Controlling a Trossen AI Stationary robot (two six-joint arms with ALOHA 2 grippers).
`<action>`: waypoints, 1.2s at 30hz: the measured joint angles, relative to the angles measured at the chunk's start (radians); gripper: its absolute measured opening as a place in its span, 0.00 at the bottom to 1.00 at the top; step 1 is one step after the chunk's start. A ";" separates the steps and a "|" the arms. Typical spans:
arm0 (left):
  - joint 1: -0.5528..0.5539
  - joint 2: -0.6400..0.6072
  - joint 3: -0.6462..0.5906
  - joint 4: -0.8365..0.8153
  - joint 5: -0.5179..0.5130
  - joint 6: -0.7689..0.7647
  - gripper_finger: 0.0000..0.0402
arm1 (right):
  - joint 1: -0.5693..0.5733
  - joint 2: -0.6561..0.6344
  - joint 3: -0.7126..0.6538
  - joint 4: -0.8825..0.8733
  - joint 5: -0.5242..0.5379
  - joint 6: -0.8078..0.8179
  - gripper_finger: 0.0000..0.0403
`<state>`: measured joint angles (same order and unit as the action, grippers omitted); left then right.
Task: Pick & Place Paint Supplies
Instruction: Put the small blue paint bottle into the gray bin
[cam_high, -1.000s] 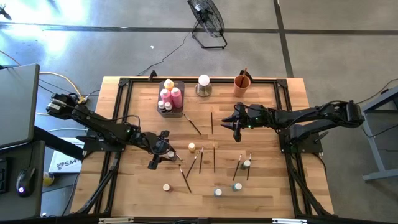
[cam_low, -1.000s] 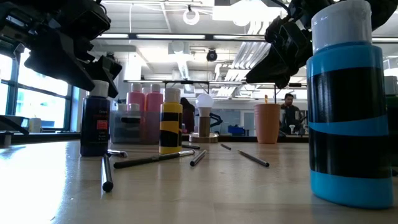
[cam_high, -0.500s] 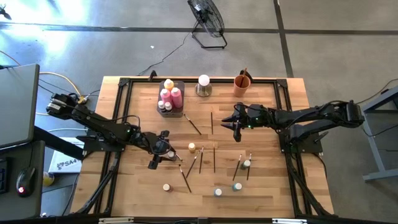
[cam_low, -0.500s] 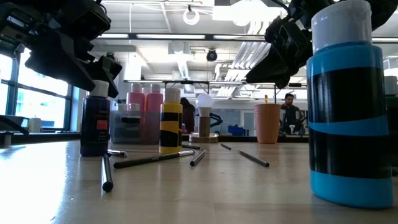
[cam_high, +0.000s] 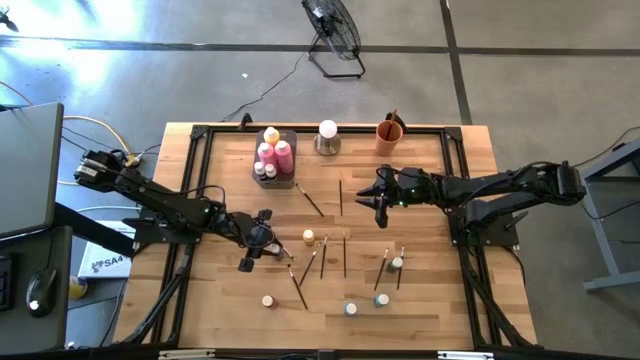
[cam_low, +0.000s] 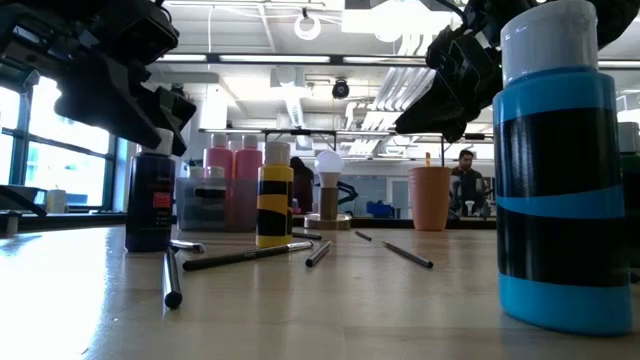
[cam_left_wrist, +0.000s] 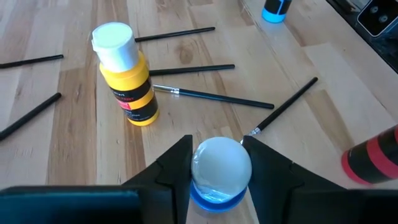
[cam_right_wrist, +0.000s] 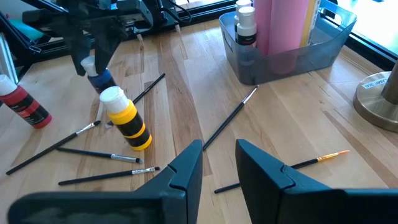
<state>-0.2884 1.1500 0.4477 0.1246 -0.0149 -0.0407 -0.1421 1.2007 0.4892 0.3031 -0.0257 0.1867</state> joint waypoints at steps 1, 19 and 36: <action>0.000 0.000 0.000 0.000 0.001 -0.006 0.31 | 0.000 0.000 0.000 0.000 0.000 0.000 0.23; 0.000 -0.001 0.000 -0.009 0.002 -0.018 0.31 | 0.000 0.000 0.000 0.000 0.000 0.000 0.23; 0.000 -0.003 0.024 -0.021 -0.036 0.019 0.31 | 0.000 0.000 0.000 0.000 0.000 0.000 0.23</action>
<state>-0.2886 1.1473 0.4712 0.1035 -0.0505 -0.0214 -0.1417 1.2011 0.4892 0.3031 -0.0261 0.1867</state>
